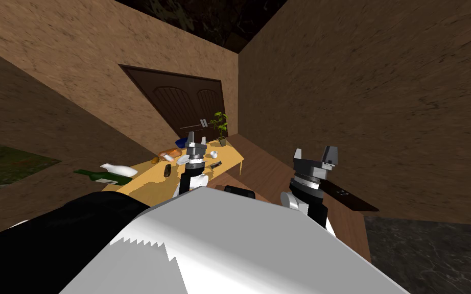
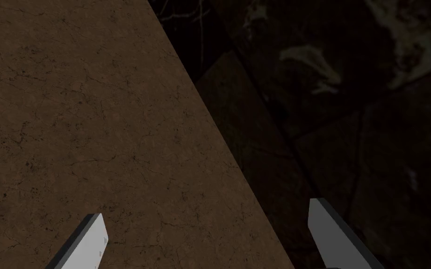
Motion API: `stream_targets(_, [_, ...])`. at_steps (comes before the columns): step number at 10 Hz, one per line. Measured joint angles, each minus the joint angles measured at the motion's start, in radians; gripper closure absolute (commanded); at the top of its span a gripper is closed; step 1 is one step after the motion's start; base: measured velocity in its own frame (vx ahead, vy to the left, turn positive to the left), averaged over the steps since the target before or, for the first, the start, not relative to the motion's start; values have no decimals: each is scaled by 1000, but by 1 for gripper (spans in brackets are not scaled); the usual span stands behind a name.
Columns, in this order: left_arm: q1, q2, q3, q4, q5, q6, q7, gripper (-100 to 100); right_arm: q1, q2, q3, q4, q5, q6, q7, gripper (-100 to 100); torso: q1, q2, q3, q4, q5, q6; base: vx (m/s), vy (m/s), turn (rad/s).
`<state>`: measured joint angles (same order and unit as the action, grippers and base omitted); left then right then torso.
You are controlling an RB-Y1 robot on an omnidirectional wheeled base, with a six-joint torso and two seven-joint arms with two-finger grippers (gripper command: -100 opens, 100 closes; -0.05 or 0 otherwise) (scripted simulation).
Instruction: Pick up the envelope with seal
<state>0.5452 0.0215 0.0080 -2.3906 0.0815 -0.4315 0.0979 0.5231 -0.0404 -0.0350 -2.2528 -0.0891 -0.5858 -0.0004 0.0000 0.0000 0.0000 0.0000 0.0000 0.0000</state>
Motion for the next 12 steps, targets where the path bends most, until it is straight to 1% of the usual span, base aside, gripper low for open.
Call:
stream_targets(2, [-3,37,-1,19,8,11,5,-100,0,0,0,0,0,0,0,0,0,-1,0,0,0,0,10,-5,-17])
stream_targets(3, [-4,61,3,24,17,28,11,-100,0,0,0,0,0,0,0,0,0,-1,0,0,0,0,14,-5,-20])
stream_targets(4, [-15,81,6,33,26,57,17,-100,0,0,0,0,0,0,0,0,0,-1,-1,0,0,0,18,-10,-28])
stream_targets(5, [-15,102,9,40,38,86,25,-100,0,0,0,0,0,0,0,0,0,-1,-1,0,0,0,22,-11,-29])
stream_targets(6, [-29,115,2,70,45,108,29,-100,0,0,0,0,0,0,0,0,0,-2,-1,0,0,0,25,-14,-32])
stream_targets(7, [-41,135,9,83,62,144,38,-100,0,0,0,0,0,0,0,0,-1,-2,-1,0,0,0,28,-12,-39])
stream_targets(8, [-45,164,22,106,85,172,57,-100,0,0,0,0,0,0,0,0,0,-2,-1,-1,0,0,21,-6,-14])
stream_targets(9, [-52,168,19,122,89,190,62,-100,0,0,0,0,0,0,0,0,0,-2,-1,0,0,0,19,-8,-30])
stream_targets(10, [-58,175,18,123,99,226,66,-100,0,0,0,0,0,0,0,0,0,-2,-1,0,0,0,24,-7,-38])
stream_targets(11, [-54,184,12,133,112,259,72,-100,0,0,0,0,0,0,0,0,0,-2,-1,0,0,0,19,-6,-13])
stream_targets(12, [-55,191,10,150,119,274,77,-100,0,0,0,0,0,0,0,0,0,-1,-1,0,0,0,21,-10,-24])
